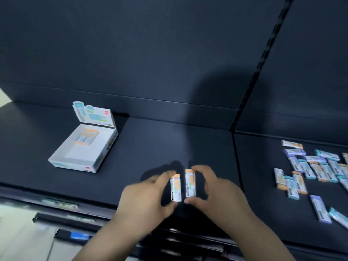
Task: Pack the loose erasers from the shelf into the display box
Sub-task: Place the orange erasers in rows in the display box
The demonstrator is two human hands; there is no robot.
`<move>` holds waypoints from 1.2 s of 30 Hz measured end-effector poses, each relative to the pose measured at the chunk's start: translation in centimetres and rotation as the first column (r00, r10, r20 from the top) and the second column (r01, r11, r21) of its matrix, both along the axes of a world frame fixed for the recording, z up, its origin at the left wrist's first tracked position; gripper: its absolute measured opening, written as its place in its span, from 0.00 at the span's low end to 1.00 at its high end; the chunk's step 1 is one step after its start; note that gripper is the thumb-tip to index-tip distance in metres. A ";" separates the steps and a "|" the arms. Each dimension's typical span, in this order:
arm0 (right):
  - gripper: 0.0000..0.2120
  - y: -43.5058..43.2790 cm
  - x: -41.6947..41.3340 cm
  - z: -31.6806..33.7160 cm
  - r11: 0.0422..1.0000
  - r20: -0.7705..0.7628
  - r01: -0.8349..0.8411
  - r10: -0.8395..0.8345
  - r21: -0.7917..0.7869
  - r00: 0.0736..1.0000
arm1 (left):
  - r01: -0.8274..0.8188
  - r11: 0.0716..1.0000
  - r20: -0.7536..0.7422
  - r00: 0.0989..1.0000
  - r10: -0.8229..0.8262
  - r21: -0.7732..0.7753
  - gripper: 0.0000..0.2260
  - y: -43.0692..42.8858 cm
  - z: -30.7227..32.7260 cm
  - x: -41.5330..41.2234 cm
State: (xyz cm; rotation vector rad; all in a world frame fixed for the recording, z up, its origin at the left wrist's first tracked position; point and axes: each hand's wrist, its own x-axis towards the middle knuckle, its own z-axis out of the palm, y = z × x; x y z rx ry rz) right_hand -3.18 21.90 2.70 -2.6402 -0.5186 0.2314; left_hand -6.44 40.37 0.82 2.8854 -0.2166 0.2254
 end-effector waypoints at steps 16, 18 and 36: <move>0.32 21.8 3.3 -0.4 0.992 0.073 0.104 -0.110 0.077 0.991 | -0.026 1.000 0.138 0.990 0.023 0.016 0.30 24.5 0.7 6.6; 0.31 23.8 3.5 -0.5 0.988 0.086 0.125 -0.133 0.091 0.987 | -0.035 0.999 0.122 0.992 0.033 0.018 0.30 26.9 0.7 7.7; 0.31 31.4 9.9 -2.6 0.962 0.035 0.178 -0.175 -0.205 0.984 | 0.164 0.981 -0.091 0.984 -0.155 0.105 0.27 28.4 -2.1 13.8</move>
